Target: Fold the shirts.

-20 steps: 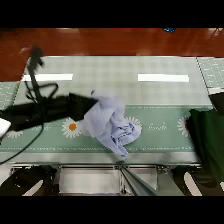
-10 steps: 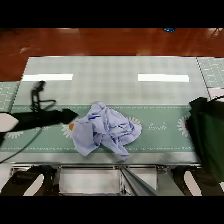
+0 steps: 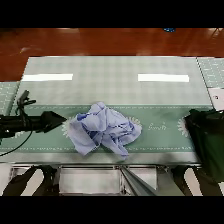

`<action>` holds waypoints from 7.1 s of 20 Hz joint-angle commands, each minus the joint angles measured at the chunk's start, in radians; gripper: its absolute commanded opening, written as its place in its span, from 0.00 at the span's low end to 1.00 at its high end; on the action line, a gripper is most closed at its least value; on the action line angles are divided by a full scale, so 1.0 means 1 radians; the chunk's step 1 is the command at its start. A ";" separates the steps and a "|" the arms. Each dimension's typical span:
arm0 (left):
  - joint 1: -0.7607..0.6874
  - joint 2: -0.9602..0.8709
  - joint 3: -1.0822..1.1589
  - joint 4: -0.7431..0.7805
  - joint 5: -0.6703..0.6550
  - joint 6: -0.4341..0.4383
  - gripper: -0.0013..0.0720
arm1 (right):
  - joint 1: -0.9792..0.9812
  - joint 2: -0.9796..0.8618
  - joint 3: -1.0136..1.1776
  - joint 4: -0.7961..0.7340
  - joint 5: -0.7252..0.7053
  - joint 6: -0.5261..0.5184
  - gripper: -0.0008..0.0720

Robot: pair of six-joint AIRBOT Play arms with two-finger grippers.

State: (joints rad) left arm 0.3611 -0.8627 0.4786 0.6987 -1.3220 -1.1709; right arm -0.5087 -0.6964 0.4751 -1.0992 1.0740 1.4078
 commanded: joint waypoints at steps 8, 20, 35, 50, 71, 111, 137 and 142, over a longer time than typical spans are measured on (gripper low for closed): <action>-0.367 -0.278 -0.036 0.034 0.207 0.021 0.68 | 0.263 -0.003 -0.117 0.130 0.052 -0.014 0.57; -0.386 -0.300 0.021 0.024 0.215 0.033 0.05 | 0.732 -0.244 -0.116 0.319 -0.208 0.119 0.56; -0.281 -0.203 0.340 -0.287 0.319 0.015 0.05 | 0.606 -0.454 0.496 0.404 -0.004 -0.150 0.04; -0.126 0.186 1.105 0.111 0.262 -0.155 0.05 | 0.373 -0.176 1.549 -0.162 0.444 0.039 0.04; -0.151 0.128 0.065 0.135 0.308 -0.122 0.05 | 0.373 -0.138 0.525 -0.041 0.186 0.042 0.04; -0.071 -0.455 0.183 0.172 0.319 -0.192 0.70 | 0.093 -0.828 0.644 0.120 0.111 -0.093 0.57; -0.104 -0.446 0.355 0.129 0.311 -0.168 0.05 | 0.310 -1.003 0.847 0.377 0.056 -0.175 0.04; -0.104 -0.360 0.852 -0.036 0.290 -0.168 0.05 | 0.253 -0.871 1.355 0.369 0.177 -0.063 0.04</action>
State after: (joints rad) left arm 0.2562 -1.2652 1.0874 0.7509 -1.0222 -1.3392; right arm -0.2298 -1.6295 1.5806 -0.7319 1.1778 1.2877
